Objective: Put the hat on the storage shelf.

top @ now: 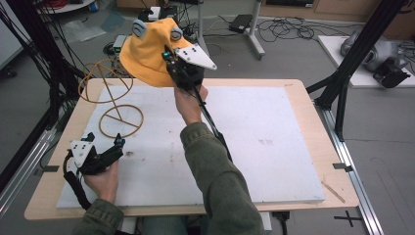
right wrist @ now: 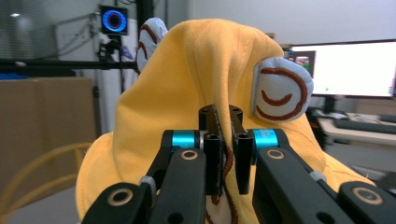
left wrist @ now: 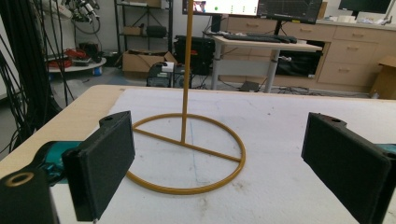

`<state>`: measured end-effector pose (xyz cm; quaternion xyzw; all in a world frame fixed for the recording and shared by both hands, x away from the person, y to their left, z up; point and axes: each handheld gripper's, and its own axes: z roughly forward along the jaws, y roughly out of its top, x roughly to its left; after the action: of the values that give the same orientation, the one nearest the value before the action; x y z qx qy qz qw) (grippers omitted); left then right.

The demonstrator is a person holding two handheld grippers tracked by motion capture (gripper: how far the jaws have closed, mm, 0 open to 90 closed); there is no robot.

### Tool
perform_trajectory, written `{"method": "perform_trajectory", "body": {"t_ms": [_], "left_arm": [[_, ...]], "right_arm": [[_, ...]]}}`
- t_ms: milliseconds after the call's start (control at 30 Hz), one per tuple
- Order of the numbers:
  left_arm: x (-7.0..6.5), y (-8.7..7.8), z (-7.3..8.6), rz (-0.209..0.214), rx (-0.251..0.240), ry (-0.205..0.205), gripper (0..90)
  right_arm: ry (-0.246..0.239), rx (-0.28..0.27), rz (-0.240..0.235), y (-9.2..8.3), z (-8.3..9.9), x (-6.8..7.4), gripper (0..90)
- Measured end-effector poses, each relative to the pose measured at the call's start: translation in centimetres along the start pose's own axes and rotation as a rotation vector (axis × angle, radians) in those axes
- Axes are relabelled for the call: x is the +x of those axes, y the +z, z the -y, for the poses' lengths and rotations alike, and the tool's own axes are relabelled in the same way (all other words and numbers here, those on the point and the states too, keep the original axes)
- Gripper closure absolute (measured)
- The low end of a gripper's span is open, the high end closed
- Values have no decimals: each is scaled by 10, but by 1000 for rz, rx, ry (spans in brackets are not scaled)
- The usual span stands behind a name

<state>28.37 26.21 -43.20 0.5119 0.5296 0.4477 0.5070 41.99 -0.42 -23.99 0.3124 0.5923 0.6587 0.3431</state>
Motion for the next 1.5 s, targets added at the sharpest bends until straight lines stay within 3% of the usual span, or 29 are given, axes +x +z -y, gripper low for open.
{"method": "perform_trajectory", "body": {"t_ms": [100,133,167,233,300,567,900,1000,1233,1467,1500], "left_arm": [[3,-2,1,-5,1,-10,99],[3,-2,1,-5,1,-10,99],[3,-2,1,-4,4,-10,99],[4,-3,1,-6,1,-18,100],[5,-4,1,-5,4,-22,99],[15,-8,2,-26,4,-46,99],[20,-13,2,-44,-11,-48,99],[19,-14,2,-41,-8,-38,99],[17,-11,1,-33,-8,-44,99],[16,-9,1,-28,-6,-38,99],[16,-9,1,-29,-3,-36,99]], "right_arm": [[15,-5,-47,15,-6,23,878],[15,-5,-47,15,-6,23,878],[25,-10,-77,23,-7,36,877],[20,-7,-89,28,-8,43,878],[5,-1,-125,41,-10,63,878],[6,10,-195,68,-15,96,877],[-10,75,-239,82,6,113,876],[-6,109,-242,83,23,117,876],[-11,144,-234,81,42,114,872],[0,143,-230,81,42,111,870],[-2,142,-235,81,42,110,769]]}}
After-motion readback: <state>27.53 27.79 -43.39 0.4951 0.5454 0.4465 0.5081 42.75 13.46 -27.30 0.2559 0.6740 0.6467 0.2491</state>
